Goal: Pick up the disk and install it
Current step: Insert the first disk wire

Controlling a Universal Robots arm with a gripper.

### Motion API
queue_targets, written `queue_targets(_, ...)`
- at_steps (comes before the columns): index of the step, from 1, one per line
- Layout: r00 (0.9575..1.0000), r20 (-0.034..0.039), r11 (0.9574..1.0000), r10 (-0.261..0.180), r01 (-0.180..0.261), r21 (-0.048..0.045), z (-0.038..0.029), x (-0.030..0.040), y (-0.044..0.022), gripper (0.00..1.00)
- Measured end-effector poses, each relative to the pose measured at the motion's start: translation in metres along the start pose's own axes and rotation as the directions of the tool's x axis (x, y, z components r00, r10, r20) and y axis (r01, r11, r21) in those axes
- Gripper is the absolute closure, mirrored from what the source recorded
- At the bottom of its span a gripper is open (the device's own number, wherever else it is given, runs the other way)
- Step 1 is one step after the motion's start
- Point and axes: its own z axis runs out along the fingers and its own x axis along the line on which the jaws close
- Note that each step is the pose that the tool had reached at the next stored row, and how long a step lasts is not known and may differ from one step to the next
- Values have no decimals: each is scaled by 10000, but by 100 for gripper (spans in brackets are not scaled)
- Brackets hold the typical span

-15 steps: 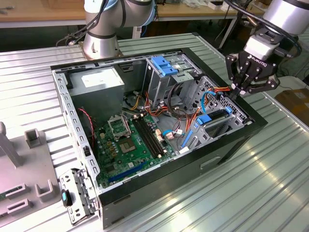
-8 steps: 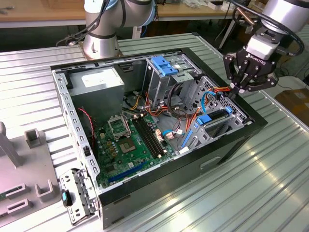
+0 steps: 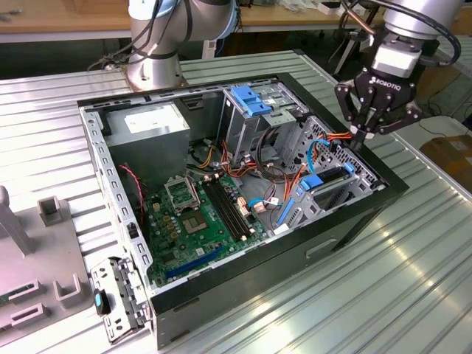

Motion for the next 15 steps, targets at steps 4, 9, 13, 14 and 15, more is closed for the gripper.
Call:
queue_targets(4, 9999, -21, 9999, -103, 103, 6, -23, -125, -110, 89)
queue_targets(9, 9998, -26, 9999, -172, 172, 16, -24, -123, -130, 89)
queue_targets(13, 9998, -27, 9999, -172, 172, 16, -24, -124, -130, 89)
queue_targets(14, 9998, -27, 9999, -172, 172, 16, -24, -124, -130, 89)
queue_targets(15, 9998, -27, 9998, -173, 173, 16, -24, -124, -130, 89)
